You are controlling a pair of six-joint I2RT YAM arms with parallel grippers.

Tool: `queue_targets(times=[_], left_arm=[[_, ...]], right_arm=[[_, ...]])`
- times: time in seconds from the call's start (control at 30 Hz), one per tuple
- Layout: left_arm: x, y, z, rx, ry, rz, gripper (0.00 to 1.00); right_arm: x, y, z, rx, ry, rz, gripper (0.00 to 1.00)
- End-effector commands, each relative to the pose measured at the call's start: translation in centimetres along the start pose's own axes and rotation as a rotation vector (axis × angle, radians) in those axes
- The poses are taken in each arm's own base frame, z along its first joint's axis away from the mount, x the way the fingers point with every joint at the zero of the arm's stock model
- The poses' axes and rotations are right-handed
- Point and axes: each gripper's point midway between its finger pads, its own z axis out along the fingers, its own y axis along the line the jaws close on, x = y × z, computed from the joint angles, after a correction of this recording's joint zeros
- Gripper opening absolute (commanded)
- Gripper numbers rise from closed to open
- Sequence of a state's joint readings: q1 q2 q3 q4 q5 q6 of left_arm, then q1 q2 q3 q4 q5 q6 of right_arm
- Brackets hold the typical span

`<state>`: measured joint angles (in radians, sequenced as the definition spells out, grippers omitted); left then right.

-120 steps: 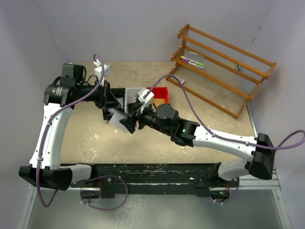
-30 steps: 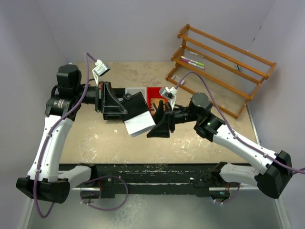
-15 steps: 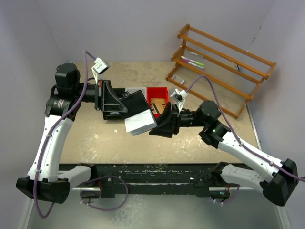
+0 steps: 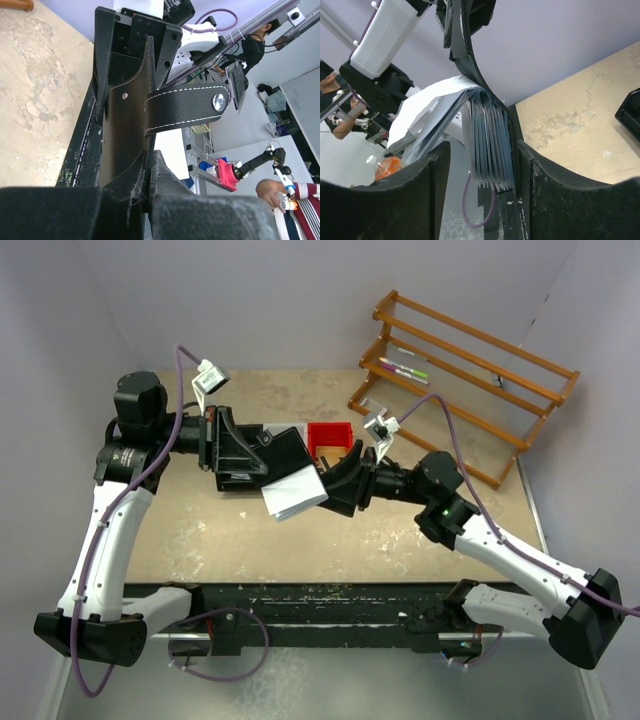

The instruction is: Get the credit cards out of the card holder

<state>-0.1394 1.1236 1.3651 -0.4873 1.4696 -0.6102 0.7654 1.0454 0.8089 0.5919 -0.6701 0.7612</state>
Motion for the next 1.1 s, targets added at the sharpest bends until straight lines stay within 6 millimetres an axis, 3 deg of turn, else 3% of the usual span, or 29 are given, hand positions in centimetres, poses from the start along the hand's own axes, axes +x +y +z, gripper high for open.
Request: queue_targets(times=[0.0,0.1,0.2,0.5,0.73,0.83,0.93,1.0,1.03,1.07], left_arm=[[-0.1,-0.9,-0.1,0.014,0.003,0.036,0.0],[0.0,-0.9,-0.1,0.016,0.004,0.035,0.0],[0.2,-0.9,-0.2,0.019,0.007,0.032,0.0],[-0.1,-1.3,-0.2,0.021,0.007,0.045,0.0],[0.6,-0.3,-0.1,0.008,0.004,0.02,0.0],[1.0,0.1,-0.1,-0.004,0.003,0.026,0.0],[1.0,0.5,-0.2,-0.037,-0.002,0.06,0.04],[0.6,1.3,-0.3,-0.09,-0.007,0.113,0.25],[-0.1,1.7,-0.5,-0.154,-0.017,0.174,0.34],[-0.7,2.6,-0.9,-0.233,-0.03,0.22,0.4]], right_arm=[[-3.8,1.7,0.7,-0.033,-0.115,-0.065,0.6],[-4.2,1.6,1.3,-0.036,-0.114,-0.066,0.68],[-4.4,2.0,2.1,-0.07,-0.091,-0.068,0.69],[-3.7,2.7,1.8,-0.117,-0.077,-0.045,0.57],[-6.0,3.3,3.4,-0.157,-0.12,-0.024,0.58],[-6.7,3.7,4.0,-0.179,-0.114,-0.013,0.46],[-6.0,3.1,3.9,-0.154,-0.096,0.005,0.19],[-5.3,2.8,3.6,-0.129,-0.068,0.019,0.08],[-4.0,2.1,3.3,-0.107,-0.042,0.043,0.05],[-3.5,1.9,3.1,-0.099,-0.027,0.054,0.02]])
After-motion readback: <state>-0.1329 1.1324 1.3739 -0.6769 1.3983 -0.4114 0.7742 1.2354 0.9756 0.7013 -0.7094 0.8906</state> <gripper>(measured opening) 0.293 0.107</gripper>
